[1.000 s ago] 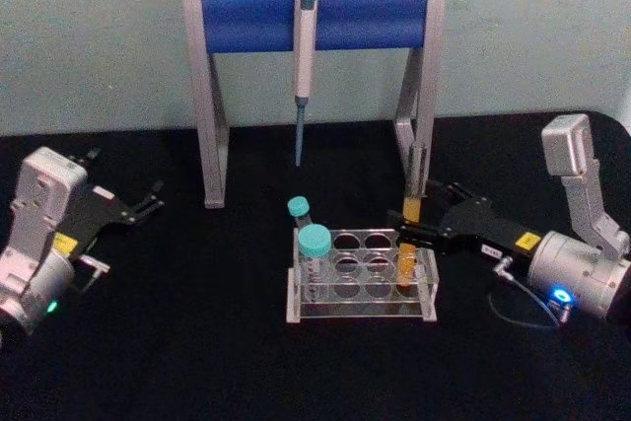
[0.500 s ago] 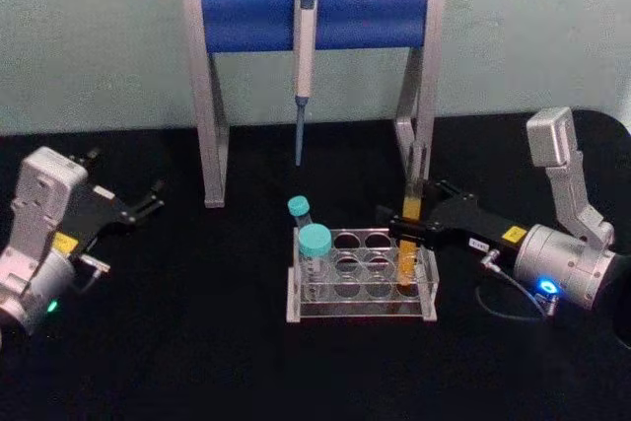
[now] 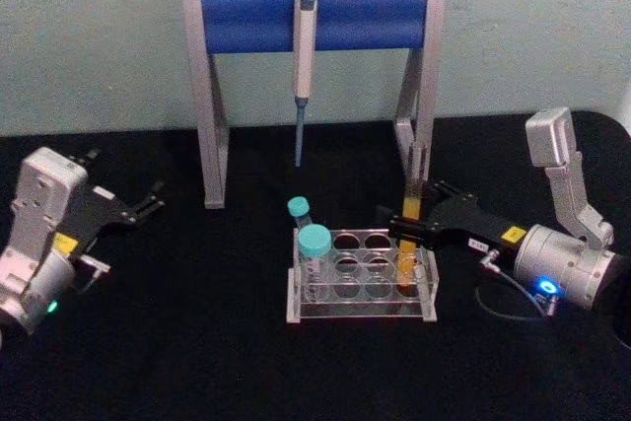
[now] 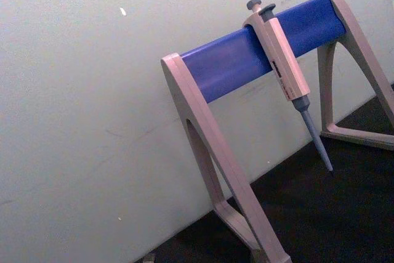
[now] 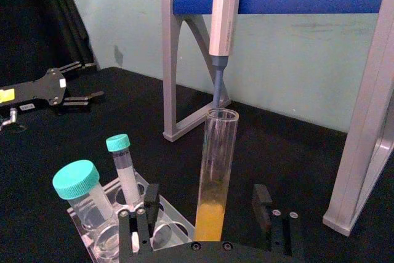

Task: Pick up the test tube from the test tube rack, shake it, then place it back into the test tube rack.

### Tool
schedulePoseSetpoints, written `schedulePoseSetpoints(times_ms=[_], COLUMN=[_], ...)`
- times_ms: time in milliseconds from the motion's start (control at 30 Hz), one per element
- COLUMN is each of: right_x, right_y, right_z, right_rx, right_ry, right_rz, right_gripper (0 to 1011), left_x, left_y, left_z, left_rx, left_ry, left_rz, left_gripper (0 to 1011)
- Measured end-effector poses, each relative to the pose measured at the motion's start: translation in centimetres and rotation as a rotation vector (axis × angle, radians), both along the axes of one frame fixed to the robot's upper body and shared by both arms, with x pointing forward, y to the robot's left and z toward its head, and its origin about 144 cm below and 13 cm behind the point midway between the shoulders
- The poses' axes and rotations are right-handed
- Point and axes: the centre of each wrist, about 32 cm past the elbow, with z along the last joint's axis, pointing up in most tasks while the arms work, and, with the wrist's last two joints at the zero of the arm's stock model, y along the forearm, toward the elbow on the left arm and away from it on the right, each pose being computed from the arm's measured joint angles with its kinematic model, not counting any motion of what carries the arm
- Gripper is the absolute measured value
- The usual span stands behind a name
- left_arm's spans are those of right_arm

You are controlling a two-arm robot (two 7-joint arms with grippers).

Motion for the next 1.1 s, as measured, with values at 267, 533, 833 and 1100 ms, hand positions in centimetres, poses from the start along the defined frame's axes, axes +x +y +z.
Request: schedulePoseSetpoints(times_ms=[267, 533, 833, 1100], right_x=[0.01, 0.01, 0.01, 0.01], right_y=[-0.02, -0.03, -0.03, -0.03], right_z=[0.02, 0.02, 0.03, 0.03], right_rx=[0.000, 0.000, 0.000, 0.000], right_ry=[-0.001, -0.002, -0.003, -0.003], right_rz=[-0.001, -0.002, -0.002, -0.002], right_gripper=[770, 535, 244, 230], left_x=[0.00, 0.00, 0.00, 0.00], left_y=[0.00, 0.00, 0.00, 0.00], left_z=[0.00, 0.00, 0.00, 0.00], left_rx=[0.000, 0.000, 0.000, 0.000], left_ry=[0.000, 0.000, 0.000, 0.000], left_rz=[0.000, 0.000, 0.000, 0.000], left_gripper=[1001, 1001, 1001, 1001])
